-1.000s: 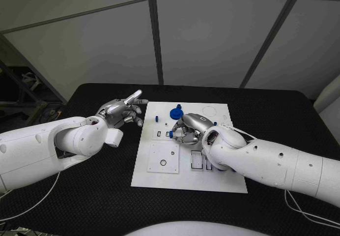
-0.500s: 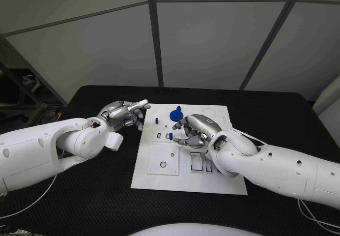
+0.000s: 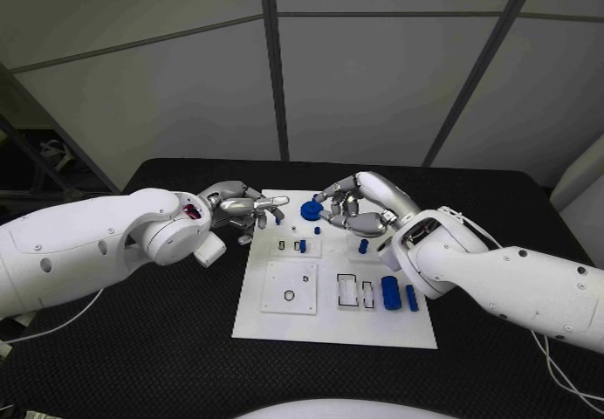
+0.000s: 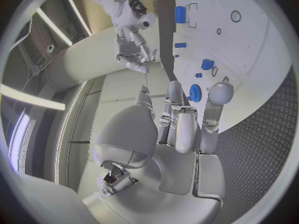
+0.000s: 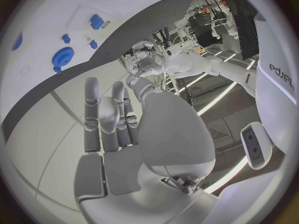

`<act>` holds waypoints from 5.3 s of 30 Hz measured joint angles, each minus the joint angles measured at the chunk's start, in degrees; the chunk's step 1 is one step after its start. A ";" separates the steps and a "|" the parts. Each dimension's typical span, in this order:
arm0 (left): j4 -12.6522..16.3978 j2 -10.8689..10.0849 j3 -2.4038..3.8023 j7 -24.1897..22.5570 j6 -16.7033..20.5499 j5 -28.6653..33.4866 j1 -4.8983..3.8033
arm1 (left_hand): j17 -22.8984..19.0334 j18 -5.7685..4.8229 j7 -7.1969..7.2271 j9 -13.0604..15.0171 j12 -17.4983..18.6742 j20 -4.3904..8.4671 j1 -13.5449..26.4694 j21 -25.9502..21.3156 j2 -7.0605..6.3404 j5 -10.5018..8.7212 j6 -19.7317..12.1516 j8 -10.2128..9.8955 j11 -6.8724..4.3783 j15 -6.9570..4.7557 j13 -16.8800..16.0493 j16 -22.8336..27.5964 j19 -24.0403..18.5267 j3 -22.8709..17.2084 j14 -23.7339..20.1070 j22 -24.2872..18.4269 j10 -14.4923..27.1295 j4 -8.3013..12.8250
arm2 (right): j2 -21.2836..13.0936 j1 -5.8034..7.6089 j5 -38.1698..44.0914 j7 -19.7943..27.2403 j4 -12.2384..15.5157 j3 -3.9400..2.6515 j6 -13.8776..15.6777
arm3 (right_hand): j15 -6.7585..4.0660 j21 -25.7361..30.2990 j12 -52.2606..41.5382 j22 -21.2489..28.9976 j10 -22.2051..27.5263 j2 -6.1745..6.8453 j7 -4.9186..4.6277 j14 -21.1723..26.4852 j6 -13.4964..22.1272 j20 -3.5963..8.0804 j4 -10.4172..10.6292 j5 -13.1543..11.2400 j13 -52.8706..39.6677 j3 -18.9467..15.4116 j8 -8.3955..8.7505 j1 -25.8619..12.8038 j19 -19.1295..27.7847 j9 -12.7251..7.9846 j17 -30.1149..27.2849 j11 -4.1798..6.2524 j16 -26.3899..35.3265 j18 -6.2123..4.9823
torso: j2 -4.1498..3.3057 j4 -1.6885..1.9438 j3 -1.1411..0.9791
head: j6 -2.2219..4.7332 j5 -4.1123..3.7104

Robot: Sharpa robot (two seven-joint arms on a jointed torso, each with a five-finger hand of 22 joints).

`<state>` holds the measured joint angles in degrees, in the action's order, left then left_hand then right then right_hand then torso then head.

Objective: Assemble the parts on the task board

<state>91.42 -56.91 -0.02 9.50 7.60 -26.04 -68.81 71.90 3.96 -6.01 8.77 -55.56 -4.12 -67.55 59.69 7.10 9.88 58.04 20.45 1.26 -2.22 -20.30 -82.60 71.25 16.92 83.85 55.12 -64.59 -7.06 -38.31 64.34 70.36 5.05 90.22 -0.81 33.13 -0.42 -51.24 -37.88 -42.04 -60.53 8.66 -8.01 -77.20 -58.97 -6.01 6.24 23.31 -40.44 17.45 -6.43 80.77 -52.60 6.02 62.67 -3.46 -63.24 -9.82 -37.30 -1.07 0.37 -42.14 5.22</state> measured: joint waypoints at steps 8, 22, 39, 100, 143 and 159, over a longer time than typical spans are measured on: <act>-5.27 6.94 -0.33 11.54 -5.60 -13.15 -3.97 | 3.05 1.63 1.10 2.33 -0.47 0.93 1.13 3.97 -0.22 -0.39 0.31 3.75 -0.86 -0.57 -0.85 -1.26 2.86 1.50 0.12 4.24 -1.39 -3.65 | -4.42 2.23 -10.81 2.40 0.68 -1.42 -0.31 | 0.65 8.99 16.82 5.70 -4.64 0.54 -0.77 7.38 -2.39 -0.84 -1.37 -0.13 15.66 3.27 0.18 0.05 1.63 -0.40 -21.82 -0.12 30.89 0.00 | 0.76 -0.21 0.05 | -0.23 0.17; -15.35 18.39 -5.48 18.33 -16.42 -26.68 -9.29 | 3.04 4.14 1.99 5.10 -0.44 1.32 1.25 6.27 -0.35 -0.59 0.37 5.80 -1.37 -1.05 -1.48 -1.65 4.40 1.42 0.20 6.59 -1.90 -5.28 | -9.39 3.82 -19.30 3.90 1.69 -1.61 -1.36 | 2.03 17.53 31.56 11.88 -11.75 -0.21 -1.05 2.04 -4.10 -1.65 -2.67 -0.14 30.41 3.47 2.29 -1.78 -0.66 -0.87 -35.48 -1.35 52.22 0.01 | 1.14 -0.30 -0.06 | -0.63 0.49; -20.33 24.29 -7.31 20.33 -23.92 -31.98 -9.82 | 2.16 3.39 0.36 5.34 1.10 0.71 -0.03 5.44 -0.16 -0.59 -2.48 1.43 -0.01 -0.65 -3.25 -0.61 3.83 1.63 0.12 5.44 -0.72 -5.50 | -9.46 3.92 -20.96 4.13 1.42 -1.61 -1.94 | 3.79 22.63 34.01 15.12 -12.12 -0.38 -1.47 3.40 -3.68 -3.33 -3.82 -0.14 35.03 3.61 2.51 -2.08 0.79 -1.33 -41.69 -2.40 59.57 0.02 | 0.97 -0.29 0.01 | -1.37 0.64; -22.11 26.61 -8.36 20.95 -28.09 -30.76 -8.69 | 2.80 3.39 1.62 10.13 1.50 0.83 -2.37 6.56 0.52 0.30 0.42 2.50 -0.74 -0.74 -5.72 -0.61 4.40 -2.86 0.31 7.18 -1.06 -3.69 | -8.48 3.91 -21.25 3.19 0.51 -1.59 -3.10 | 4.72 24.85 34.01 16.44 -10.60 -0.09 -2.18 5.14 -2.96 -4.13 -4.26 0.63 36.41 3.75 2.50 -2.36 1.60 -1.52 -44.03 -3.08 59.61 0.02 | 0.94 -0.25 -0.05 | -3.22 0.27; -20.01 23.89 -8.37 20.96 -24.27 -24.95 -8.49 | 3.05 3.41 1.69 22.42 7.24 1.49 1.67 8.13 -11.00 1.82 -2.35 5.13 -0.55 -1.36 -5.62 -0.39 4.20 -48.23 0.10 9.23 -2.13 2.71 | -8.38 3.91 -21.28 2.72 -0.01 -1.59 -4.26 | 4.51 25.16 34.00 16.72 -10.60 -0.08 -2.18 5.35 -2.97 -4.13 -4.26 1.04 36.50 3.75 2.49 -2.83 1.59 -1.51 -44.41 -3.08 59.61 0.02 | 1.04 -0.08 -0.09 | -3.65 0.41; -15.43 21.08 -8.37 20.91 -13.13 -23.28 -7.80 | 3.04 3.40 2.12 25.39 7.24 1.96 4.32 10.44 -12.92 6.55 -2.34 7.18 -0.44 -1.78 -5.89 -1.13 5.94 -51.15 0.11 11.75 -3.06 3.19 | -8.44 3.90 -21.43 2.72 -0.50 -1.59 -4.44 | 4.72 25.40 34.00 16.77 -10.40 -0.30 -2.17 5.56 -2.96 -4.13 -4.25 1.04 36.49 3.75 2.49 -3.05 1.59 -1.51 -44.48 -3.29 59.61 0.02 | 1.10 -0.01 -0.14 | -3.53 0.66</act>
<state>75.99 -35.83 -8.39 30.41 -5.53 -49.32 -76.60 74.94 7.36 -3.88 34.16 -48.32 -2.17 -63.22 70.13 -5.82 16.43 55.69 27.63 0.82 -4.00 -26.20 -83.73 77.19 -34.23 83.96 66.87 -67.64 -3.87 -46.75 68.24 48.93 7.77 89.71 -2.40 28.68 4.30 -25.84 -3.87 -25.27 -70.93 8.36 -10.18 -71.64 -61.93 -10.15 1.98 24.35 -3.95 21.20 -3.94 77.72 -51.01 4.51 18.19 -6.76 -3.63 -9.80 -36.20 -1.08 0.23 -45.67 5.88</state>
